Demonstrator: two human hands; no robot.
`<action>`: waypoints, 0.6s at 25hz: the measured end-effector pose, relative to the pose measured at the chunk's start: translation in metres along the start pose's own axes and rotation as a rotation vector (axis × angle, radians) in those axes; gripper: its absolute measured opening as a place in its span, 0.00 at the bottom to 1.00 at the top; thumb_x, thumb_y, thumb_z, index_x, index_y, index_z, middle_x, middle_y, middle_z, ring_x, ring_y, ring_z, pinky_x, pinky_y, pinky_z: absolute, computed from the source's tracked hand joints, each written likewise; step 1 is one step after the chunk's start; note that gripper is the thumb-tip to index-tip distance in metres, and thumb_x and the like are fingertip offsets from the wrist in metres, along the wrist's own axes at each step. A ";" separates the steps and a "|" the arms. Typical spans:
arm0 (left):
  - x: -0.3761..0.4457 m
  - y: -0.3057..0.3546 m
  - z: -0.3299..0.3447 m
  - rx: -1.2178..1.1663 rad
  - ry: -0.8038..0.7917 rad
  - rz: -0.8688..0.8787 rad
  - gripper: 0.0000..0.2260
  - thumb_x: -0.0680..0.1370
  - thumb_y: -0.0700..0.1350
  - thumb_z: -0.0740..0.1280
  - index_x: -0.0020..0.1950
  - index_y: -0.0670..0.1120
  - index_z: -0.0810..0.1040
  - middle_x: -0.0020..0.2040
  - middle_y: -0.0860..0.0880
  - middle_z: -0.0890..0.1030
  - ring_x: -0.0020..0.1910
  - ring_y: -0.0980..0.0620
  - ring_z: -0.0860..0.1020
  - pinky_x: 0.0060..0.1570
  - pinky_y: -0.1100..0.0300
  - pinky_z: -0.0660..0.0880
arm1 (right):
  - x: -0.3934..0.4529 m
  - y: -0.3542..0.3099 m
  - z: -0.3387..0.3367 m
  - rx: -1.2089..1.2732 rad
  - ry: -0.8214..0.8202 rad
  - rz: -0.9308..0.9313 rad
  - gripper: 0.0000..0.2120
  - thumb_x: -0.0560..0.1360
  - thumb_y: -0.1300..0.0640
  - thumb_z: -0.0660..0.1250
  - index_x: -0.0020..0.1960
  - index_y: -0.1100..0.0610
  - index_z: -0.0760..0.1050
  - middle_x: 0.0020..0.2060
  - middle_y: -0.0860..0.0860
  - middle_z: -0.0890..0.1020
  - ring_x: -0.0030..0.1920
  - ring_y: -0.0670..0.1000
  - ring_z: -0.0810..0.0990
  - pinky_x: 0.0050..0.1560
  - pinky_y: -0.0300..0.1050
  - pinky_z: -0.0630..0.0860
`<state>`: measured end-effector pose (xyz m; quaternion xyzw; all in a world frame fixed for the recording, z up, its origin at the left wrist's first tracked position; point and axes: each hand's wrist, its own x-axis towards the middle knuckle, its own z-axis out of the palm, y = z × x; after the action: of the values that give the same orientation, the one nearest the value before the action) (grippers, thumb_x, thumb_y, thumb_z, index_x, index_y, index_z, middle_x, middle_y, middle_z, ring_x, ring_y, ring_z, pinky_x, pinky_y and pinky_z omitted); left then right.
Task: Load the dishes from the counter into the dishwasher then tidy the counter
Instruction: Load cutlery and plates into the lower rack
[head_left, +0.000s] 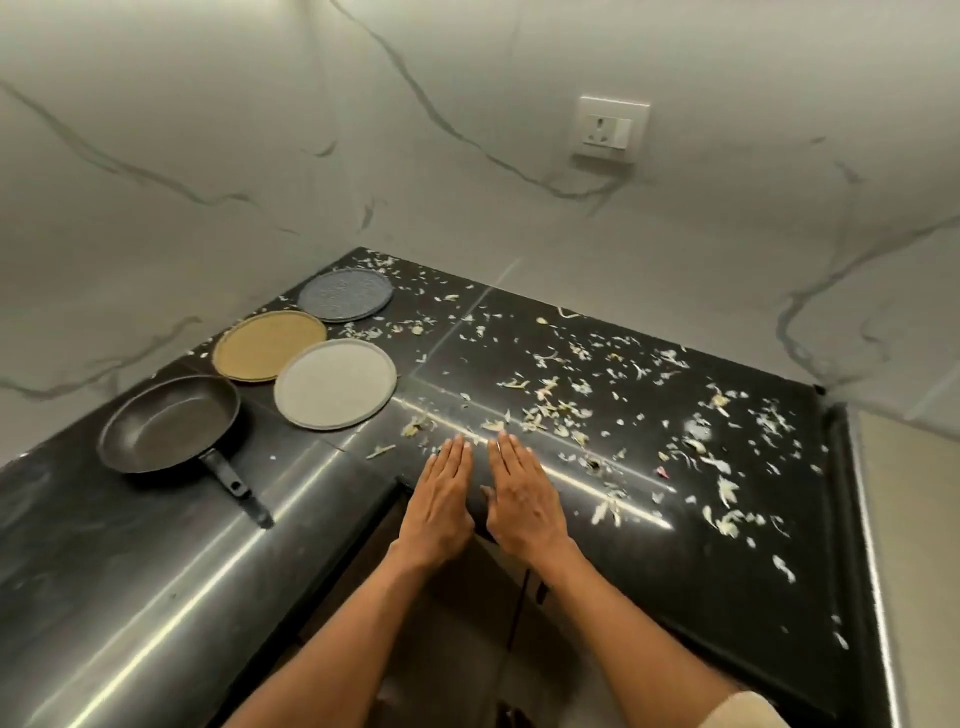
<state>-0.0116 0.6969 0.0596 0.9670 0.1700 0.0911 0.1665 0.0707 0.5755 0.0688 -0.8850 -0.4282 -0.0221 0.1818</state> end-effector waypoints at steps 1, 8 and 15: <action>0.008 -0.008 -0.001 0.008 -0.002 -0.041 0.36 0.76 0.36 0.59 0.81 0.44 0.45 0.81 0.46 0.46 0.80 0.53 0.42 0.75 0.61 0.35 | 0.015 0.000 0.003 0.009 -0.017 -0.029 0.33 0.82 0.55 0.59 0.82 0.60 0.49 0.81 0.57 0.51 0.81 0.54 0.47 0.78 0.46 0.40; 0.044 -0.061 -0.017 -0.018 -0.010 -0.302 0.34 0.76 0.36 0.58 0.81 0.44 0.50 0.82 0.47 0.50 0.80 0.54 0.46 0.77 0.61 0.39 | 0.116 -0.017 0.031 0.052 -0.183 -0.235 0.32 0.82 0.57 0.55 0.82 0.60 0.46 0.81 0.56 0.49 0.81 0.53 0.45 0.78 0.45 0.38; 0.068 -0.132 -0.043 -0.039 0.026 -0.488 0.34 0.75 0.36 0.59 0.81 0.44 0.55 0.81 0.46 0.55 0.80 0.52 0.51 0.78 0.59 0.46 | 0.188 -0.058 0.067 0.078 -0.338 -0.317 0.31 0.83 0.54 0.56 0.81 0.61 0.48 0.81 0.57 0.51 0.81 0.55 0.48 0.80 0.51 0.46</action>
<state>0.0013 0.8512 0.0611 0.8927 0.3988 0.0636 0.1998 0.1369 0.7721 0.0603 -0.7902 -0.5865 0.1147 0.1357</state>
